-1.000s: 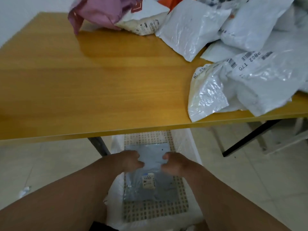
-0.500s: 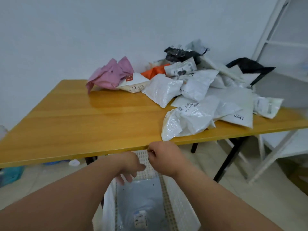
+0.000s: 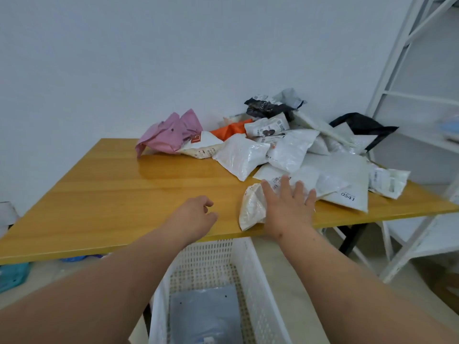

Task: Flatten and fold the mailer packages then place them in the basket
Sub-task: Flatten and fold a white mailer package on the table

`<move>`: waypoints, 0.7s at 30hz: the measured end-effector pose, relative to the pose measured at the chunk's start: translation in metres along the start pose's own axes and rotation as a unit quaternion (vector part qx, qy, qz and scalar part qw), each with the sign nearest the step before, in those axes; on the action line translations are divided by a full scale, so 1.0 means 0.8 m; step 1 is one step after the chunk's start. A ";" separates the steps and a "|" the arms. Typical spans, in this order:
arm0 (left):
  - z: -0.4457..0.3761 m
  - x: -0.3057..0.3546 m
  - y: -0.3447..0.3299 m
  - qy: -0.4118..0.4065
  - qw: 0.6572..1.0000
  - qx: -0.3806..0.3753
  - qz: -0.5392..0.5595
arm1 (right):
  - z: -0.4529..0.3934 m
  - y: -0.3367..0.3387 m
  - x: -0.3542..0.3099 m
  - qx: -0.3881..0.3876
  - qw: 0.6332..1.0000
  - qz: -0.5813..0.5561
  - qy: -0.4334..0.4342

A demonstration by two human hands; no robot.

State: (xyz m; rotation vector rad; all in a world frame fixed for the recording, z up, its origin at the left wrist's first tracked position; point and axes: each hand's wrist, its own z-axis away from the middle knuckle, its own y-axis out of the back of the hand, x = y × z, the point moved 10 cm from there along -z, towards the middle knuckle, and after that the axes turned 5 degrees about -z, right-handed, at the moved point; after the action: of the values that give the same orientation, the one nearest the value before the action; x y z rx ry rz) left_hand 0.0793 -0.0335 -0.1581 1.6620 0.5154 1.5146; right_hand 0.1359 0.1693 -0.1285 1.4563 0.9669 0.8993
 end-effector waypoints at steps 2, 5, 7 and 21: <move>-0.003 -0.007 -0.004 0.008 1.000 -0.005 0.011 | -0.002 -0.004 0.003 0.009 1.000 -0.013 0.005; -0.007 -0.012 -0.007 0.018 0.999 -0.004 0.042 | -0.005 0.003 -0.011 0.042 0.997 -0.050 0.047; -0.012 -0.015 -0.005 0.031 0.997 0.002 0.070 | -0.008 0.008 -0.023 0.054 0.992 -0.087 0.070; -0.011 -0.066 0.004 0.217 0.878 -0.030 0.426 | 0.013 -0.029 -0.120 0.038 0.963 -0.115 0.242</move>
State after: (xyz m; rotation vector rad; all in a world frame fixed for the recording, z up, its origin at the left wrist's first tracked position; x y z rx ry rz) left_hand 0.0597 -0.0728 -0.1891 1.5676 -0.0947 2.5437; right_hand 0.1080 0.0775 -0.1538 1.1726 1.5141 1.0750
